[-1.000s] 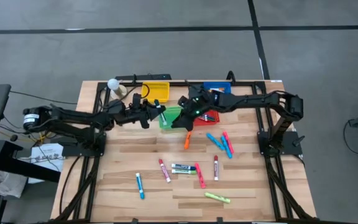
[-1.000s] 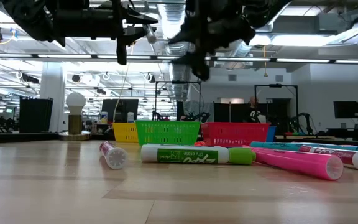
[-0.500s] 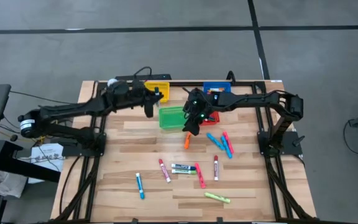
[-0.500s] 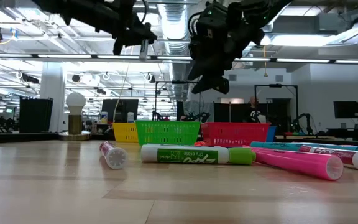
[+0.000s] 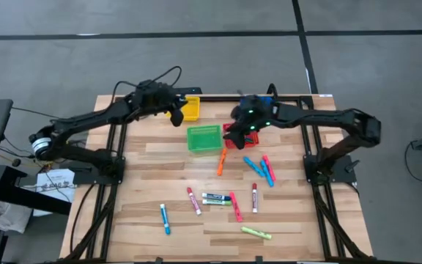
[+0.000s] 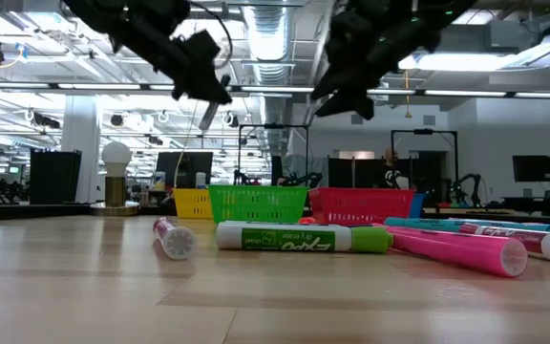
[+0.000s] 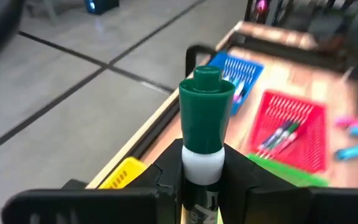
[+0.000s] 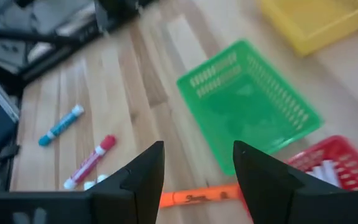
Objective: Pick & Place Markers
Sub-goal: Put the large green marker pen into the yellow bin
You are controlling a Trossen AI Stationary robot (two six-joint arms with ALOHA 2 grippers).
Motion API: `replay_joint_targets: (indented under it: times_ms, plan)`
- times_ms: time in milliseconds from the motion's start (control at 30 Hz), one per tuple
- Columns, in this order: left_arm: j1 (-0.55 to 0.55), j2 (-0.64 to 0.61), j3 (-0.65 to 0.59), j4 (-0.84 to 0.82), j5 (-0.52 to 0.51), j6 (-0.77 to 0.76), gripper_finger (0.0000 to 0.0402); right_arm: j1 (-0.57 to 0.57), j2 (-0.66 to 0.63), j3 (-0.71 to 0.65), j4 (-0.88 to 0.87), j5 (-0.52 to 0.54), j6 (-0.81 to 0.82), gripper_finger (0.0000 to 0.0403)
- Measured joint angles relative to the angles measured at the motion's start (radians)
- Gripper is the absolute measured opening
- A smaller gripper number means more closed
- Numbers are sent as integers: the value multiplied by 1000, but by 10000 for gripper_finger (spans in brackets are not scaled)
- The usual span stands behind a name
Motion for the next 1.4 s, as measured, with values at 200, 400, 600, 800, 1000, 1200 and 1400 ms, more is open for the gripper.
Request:
replay_joint_targets:
  times_ms: [200, 400, 600, 800, 1000, 1200, 1400]
  plan:
    - [40, 139, 46, 0, 14, 124, 61, -43, -201, -165, 146, 4, 25, 178]
    - [68, 274, 117, -1, 36, 223, 61, -70, -407, -320, 243, 92, 82, 182]
    - [94, 355, 157, -56, 36, 297, 61, -57, -586, -431, 269, 211, 118, 180]
    - [101, 398, 158, -82, 36, 389, 61, -32, -724, -517, 332, 265, 148, 182]
    - [102, 434, 158, -105, 23, 510, 61, -30, -818, -570, 373, 267, 186, 180]
    - [125, 449, 160, -120, 2, 583, 61, -30, -874, -613, 413, 266, 234, 178]
    - [142, 460, 161, -166, 2, 643, 61, -30, -878, -614, 396, 268, 241, 182]
